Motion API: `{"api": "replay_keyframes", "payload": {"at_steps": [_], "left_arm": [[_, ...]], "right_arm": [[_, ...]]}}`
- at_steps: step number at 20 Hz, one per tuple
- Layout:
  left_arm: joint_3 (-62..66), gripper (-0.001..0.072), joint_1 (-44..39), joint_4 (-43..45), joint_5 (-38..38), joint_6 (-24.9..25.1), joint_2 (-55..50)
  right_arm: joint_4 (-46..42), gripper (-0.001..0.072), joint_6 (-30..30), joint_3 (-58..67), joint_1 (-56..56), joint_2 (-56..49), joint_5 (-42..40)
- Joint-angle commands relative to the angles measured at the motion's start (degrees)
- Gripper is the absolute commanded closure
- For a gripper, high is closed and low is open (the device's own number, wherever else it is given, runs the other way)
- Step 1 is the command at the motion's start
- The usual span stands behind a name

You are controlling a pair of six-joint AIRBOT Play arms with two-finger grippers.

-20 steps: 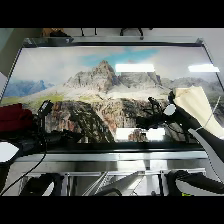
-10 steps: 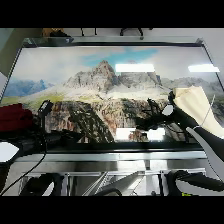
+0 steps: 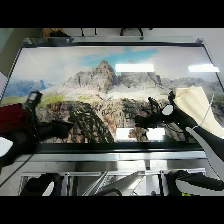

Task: Fold the shirts.

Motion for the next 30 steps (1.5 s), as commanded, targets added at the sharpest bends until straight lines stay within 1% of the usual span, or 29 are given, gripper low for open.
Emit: {"api": "replay_keyframes", "payload": {"at_steps": [1,2,4,5,6,7,8,9,10,12,13,15,18,21,22,23,24,27,30], "left_arm": [[11.17,0.0011,11.58,14.38,-1.2,-4.66,-7.32],[14.75,0.0013,17.27,14.8,-1.51,-4.15,-10.69],[19.54,0.0013,27.63,14.73,-1.09,-0.5,-17.14],[21.11,0.0013,32.13,14.78,-0.98,0.55,-20.37],[22.62,0.0012,36.72,14.8,-1.09,1.14,-23.93],[23.58,0.0013,40.63,14.75,-0.92,1.84,-27.06],[24.2,0.0012,44.09,14.75,-0.15,1.9,-30.29],[24.28,0.0012,46.6,14.73,1.22,2.36,-33.07],[23.76,0.0012,48.63,14.73,3.04,3.19,-35.82],[22.21,0.0012,50.42,14.73,6.8,5.73,-40.54],[21.57,0.0012,50.47,14.73,8.85,6.64,-42.75],[21.44,0.0012,49.83,14.8,11.47,6.97,-47.54],[21.44,0.0013,47.74,14.82,11.63,8.41,-53.83],[21.46,0.0016,45.33,14.71,12.13,8.35,-56.65],[21.46,0.0137,44.76,14.75,12.74,8.2,-56.7],[21.97,0.0496,44.44,14.75,12.68,8.22,-56.7],[23.17,0.0698,44.46,14.64,11.76,8.13,-56.7],[30.25,0.0698,44.41,13.51,6.56,5.77,-54.99],[38.71,0.0698,41.97,8.87,2.93,5.79,-49.09]], "right_arm": [[3.98,0.0689,-0.15,-0.02,0.04,-0.02,-3.63],[5.01,0.0689,-0.17,-0.02,0.04,-0.02,-5.03],[6.47,0.0689,-0.15,-0.02,0.04,-0.02,-6.75],[6.43,0.0682,-0.17,-0.02,0.04,-0.02,-7.54],[6.4,0.0655,-0.17,-0.02,0.04,-0.02,-7.78],[6.43,0.0399,-0.17,0.0,0.04,-0.02,-8.02],[6.4,0.0118,-0.2,-0.02,0.04,-0.02,-8.44],[6.4,0.0052,-0.39,0.0,0.04,-0.02,-9.07],[6.4,0.0063,-0.37,0.0,0.04,-0.02,-9.64],[6.4,0.0063,-0.37,0.0,0.04,-0.02,-10.51],[6.4,0.0063,-0.37,0.0,0.04,-0.02,-10.49],[6.38,0.0063,-0.37,0.0,0.04,-0.02,-10.47],[6.38,0.0063,-0.37,0.0,0.04,-0.02,-10.51],[6.4,0.0063,-0.37,0.0,0.04,-0.02,-10.47],[6.4,0.0063,-0.37,0.0,0.04,-0.02,-10.47],[6.4,0.0063,-0.37,0.0,0.04,-0.02,-10.47],[6.43,0.0063,-0.35,0.0,0.04,-0.02,-10.43],[6.45,0.0063,-0.35,0.0,0.04,-0.02,-10.23],[6.45,0.0063,-0.35,0.0,0.04,0.0,-10.01]]}}
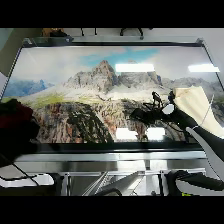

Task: Fold the shirts.

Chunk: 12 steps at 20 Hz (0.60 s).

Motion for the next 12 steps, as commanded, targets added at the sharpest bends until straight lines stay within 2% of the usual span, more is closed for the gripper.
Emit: {"api": "replay_keyframes", "payload": {"at_steps": [1,5,9,12], "left_arm": [[9.55,0.0698,-3.41,-7.28,-4.42,-0.68,6.51],[20.2,0.0697,-15.56,-19.82,-7.63,-0.39,15.32],[26.4,0.0697,-32.52,-20.5,-8.52,-1.99,19.58],[23.34,0.0697,-42.8,-20.48,-8.13,-3.85,20.85]], "right_arm": [[0.04,0.0064,0.04,0.0,0.04,0.0,0.37],[0.24,0.0064,0.02,1.05,-0.52,2.36,3.61],[0.2,0.0064,-2.69,6.99,-6.58,9.57,11.52],[0.17,0.0064,-3.04,10.58,-13.4,15.17,16.85]]}}
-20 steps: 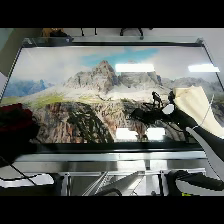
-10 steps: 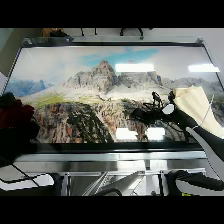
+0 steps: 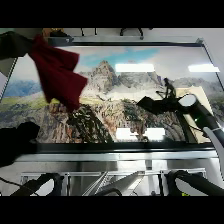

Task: Fold the shirts.

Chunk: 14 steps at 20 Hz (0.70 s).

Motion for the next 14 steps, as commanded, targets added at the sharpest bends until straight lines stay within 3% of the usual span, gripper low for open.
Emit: {"api": "replay_keyframes", "payload": {"at_steps": [1,7,8,9,10,14], "left_arm": [[-2.67,0.0697,-12.28,-1.31,0.11,-2.08,1.84],[-17.77,0.0693,-20.52,-1.31,2.03,-2.19,-3.93],[-18.93,0.0667,-20.55,-1.33,2.12,-2.16,-5.64],[-18.99,0.0219,-20.13,-1.38,1.49,-2.16,-7.48],[-18.27,0.0025,-19.26,-1.77,0.31,-2.64,-8.92],[-14.53,0.0026,-13.07,-1.31,-10.71,-2.64,-10.86]], "right_arm": [[0.04,0.0064,-1.27,3.45,-7.1,5.88,7.04],[0.0,0.0064,-3.8,3.48,-14.49,8.07,13.33],[0.04,0.0064,-3.8,3.48,-14.53,7.89,13.35],[0.07,0.0064,-4.22,3.48,-14.53,7.78,13.38],[0.07,0.0064,-4.9,3.48,-14.53,7.78,13.38],[0.02,0.0064,-9.38,3.45,-14.49,7.17,14.6]]}}
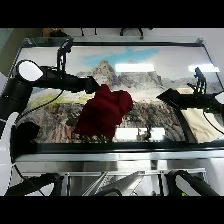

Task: Fold the shirts.

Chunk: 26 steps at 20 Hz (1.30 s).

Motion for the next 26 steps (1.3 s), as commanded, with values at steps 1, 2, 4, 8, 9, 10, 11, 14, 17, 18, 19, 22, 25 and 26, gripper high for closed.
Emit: {"api": "replay_keyframes", "payload": {"at_steps": [1,2,4,8,9,10,11,14,17,18,19,22,25,26], "left_arm": [[0.24,0.0025,4.68,0.17,-10.16,-0.07,-1.38],[-2.47,0.0026,6.21,0.2,-11.87,-0.04,-0.28],[-10.71,0.0026,8.63,0.72,-12.48,0.63,2.93],[-31.56,0.0026,13.44,8.92,-8.63,1.03,12.11],[-36.09,0.0026,14.84,9.18,-7.21,1.05,14.01],[-40.46,0.0026,16.31,9.14,-5.22,1.05,15.89],[-44.04,0.0026,17.51,9.11,-2.82,1.53,17.4],[-51.63,0.0026,18.6,9.01,4.96,1.68,19.85],[-54.23,0.0026,16.37,8.55,10.58,1.79,18.01],[-54.01,0.0026,15.28,8.57,12.2,2.14,16.55],[-53.09,0.0027,14.1,8.61,13.99,2.16,14.47],[-47.98,0.0027,12.17,8.59,16.41,2.14,7.58],[-42.84,0.0047,11.82,7.82,15.17,2.16,1.49],[-41.88,0.0049,11.82,6.93,14.93,2.6,0.24]], "right_arm": [[0.07,0.0064,-2.95,-0.09,-0.2,-1.09,1.64],[0.26,0.0064,-2.91,-0.55,-0.07,-1.81,1.64],[1.44,0.0064,-2.99,-2.47,1.07,-3.45,2.1],[2.34,0.0064,-5.9,-8.98,11.28,-5.73,0.33],[3.69,0.0064,-7.04,-10.82,15.34,-6.27,-1.73],[5.16,0.0064,-8.15,-12.24,19.61,-6.97,-4.35],[5.86,0.0064,-8.52,-12.92,23.67,-7.93,-7.17],[6.49,0.0064,-8.55,-13.0,34.23,-12.24,-17.0],[6.91,0.0064,-8.57,-12.94,39.28,-17.03,-23.74],[8.26,0.0064,-9.64,-12.92,39.8,-18.4,-25.14],[11.15,0.0064,-12.17,-12.87,39.8,-19.39,-25.83],[23.21,0.0064,-23.56,-12.57,39.8,-21.9,-26.56],[33.48,0.0064,-31.06,-12.39,39.91,-24.7,-26.47],[36.65,0.0065,-33.18,-12.39,39.91,-25.51,-26.21]]}}
